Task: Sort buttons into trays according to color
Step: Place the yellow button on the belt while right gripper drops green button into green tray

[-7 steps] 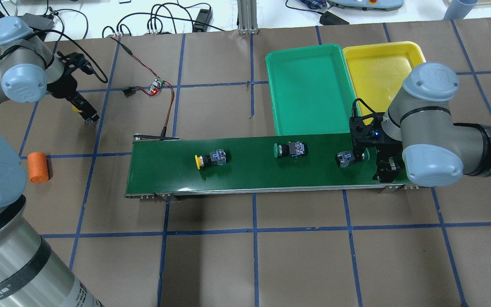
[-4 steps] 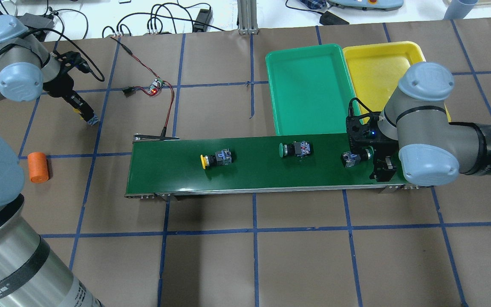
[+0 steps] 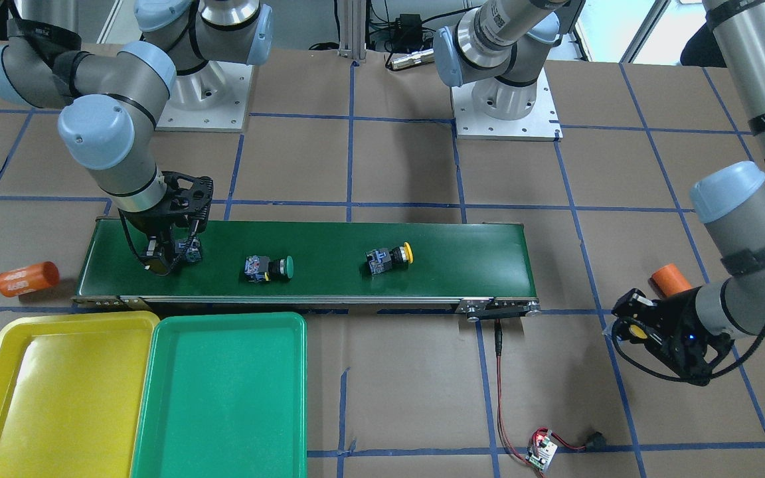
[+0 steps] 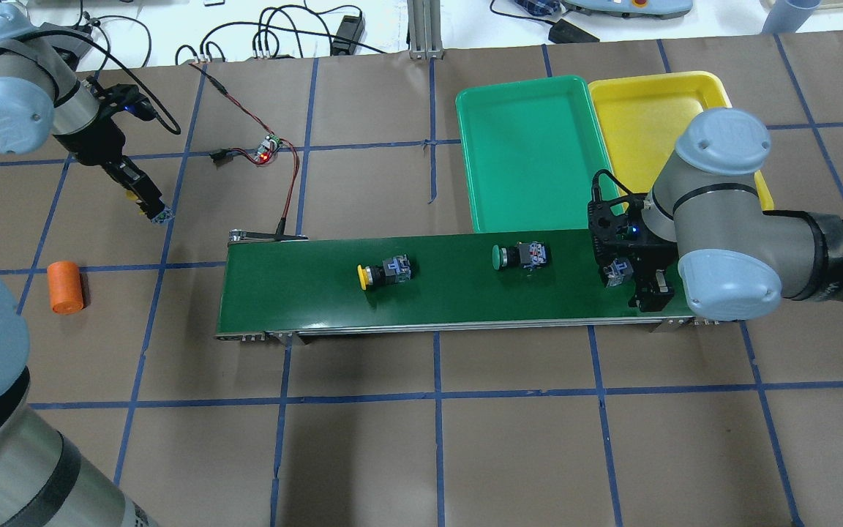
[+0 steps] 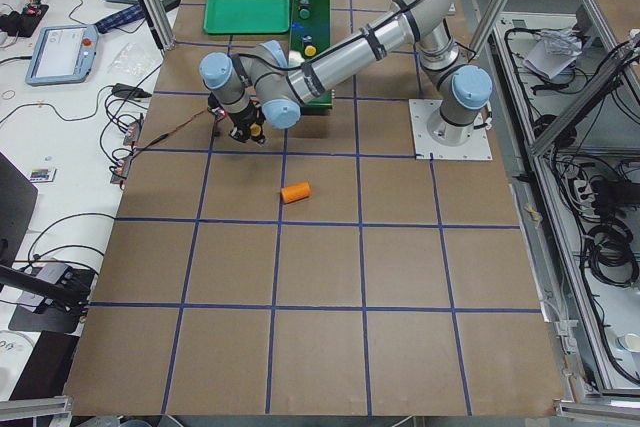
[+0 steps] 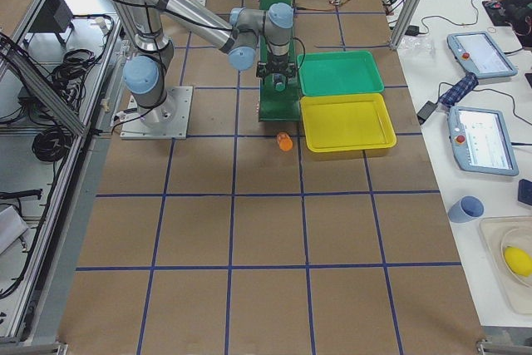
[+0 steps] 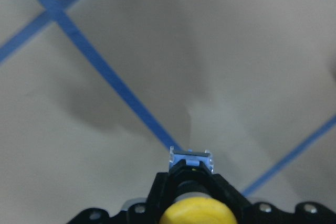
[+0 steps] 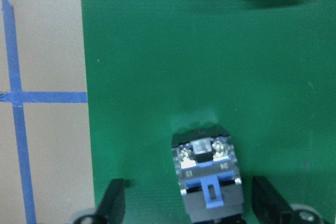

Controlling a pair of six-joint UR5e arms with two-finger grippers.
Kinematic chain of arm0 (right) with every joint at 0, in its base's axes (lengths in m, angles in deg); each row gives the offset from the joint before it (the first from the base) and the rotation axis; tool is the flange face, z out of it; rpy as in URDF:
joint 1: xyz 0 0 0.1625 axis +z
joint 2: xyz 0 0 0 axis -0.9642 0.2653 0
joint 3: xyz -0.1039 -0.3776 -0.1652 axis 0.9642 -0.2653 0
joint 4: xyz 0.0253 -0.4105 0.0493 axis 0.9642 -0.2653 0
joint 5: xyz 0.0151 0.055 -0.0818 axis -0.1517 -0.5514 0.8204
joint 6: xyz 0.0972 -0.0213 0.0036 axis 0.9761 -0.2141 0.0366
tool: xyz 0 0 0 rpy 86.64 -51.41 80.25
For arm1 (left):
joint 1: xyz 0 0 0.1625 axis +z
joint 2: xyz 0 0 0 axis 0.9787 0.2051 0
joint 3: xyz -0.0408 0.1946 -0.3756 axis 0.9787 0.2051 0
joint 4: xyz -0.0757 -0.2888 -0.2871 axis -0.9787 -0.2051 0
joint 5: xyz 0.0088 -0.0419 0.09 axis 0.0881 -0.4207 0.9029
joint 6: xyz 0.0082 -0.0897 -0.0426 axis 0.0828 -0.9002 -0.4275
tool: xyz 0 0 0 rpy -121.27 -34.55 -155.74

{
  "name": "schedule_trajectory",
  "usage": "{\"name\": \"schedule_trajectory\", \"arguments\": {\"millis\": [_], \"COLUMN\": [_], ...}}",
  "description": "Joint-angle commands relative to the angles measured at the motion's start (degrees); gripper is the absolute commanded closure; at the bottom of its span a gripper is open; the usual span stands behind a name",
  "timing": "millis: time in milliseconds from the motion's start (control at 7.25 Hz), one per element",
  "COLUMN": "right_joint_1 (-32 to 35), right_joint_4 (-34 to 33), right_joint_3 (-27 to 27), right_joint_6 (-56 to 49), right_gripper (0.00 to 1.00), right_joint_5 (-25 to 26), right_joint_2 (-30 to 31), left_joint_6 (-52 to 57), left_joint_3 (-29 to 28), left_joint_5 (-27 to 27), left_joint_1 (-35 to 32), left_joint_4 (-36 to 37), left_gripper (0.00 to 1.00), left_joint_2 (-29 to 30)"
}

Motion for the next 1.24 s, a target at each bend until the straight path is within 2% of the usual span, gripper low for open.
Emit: {"name": "schedule_trajectory", "arguments": {"millis": [0,138,276,414,552,690,828,1103], "right_joint_1": [0.03,0.03,-0.06,-0.06,-0.32,-0.93,-2.16,-4.36], "right_joint_4": [0.38,0.47,0.21,0.21,0.12,0.03,0.12,4.76], "right_joint_3": [-0.17,-0.26,-0.52,-1.92,-3.67,-5.95,-9.46,-15.27], "right_joint_6": [-0.4,-0.4,-0.48,-0.49,-0.4,-0.31,-0.4,-0.49], "right_gripper": [0.68,0.83,0.9,0.93,0.94,0.94,0.94,0.94], "right_joint_5": [0.43,0.52,0.78,1.04,0.96,0.96,0.87,-0.09], "right_joint_2": [-0.19,-0.19,-0.11,-0.11,-0.28,-0.54,-2.02,-3.88], "left_joint_6": [-15.59,-24.54,-34.55,-46.4,-52.26,-51.71,-50.57,-39.96], "left_joint_3": [6.78,11.18,14.09,15.86,16.32,16.41,16.76,19.29], "left_joint_5": [-2.11,-2.29,-9.25,-15.24,-20.87,-29.1,-29.71,-29.71], "left_joint_1": [-7.24,-9.8,-12.44,-14.64,-15.88,-14.94,-12.58,-8.01], "left_joint_4": [-5.93,-5.14,-4.79,-4.52,-2.69,-2.33,-1.28,-1.1], "left_gripper": [1.0,1.0,1.0,1.0,1.0,1.0,1.0,1.0], "left_joint_2": [-8.22,-11.22,-12.81,-13.35,-13.36,-12.05,-11.43,-11.16]}}
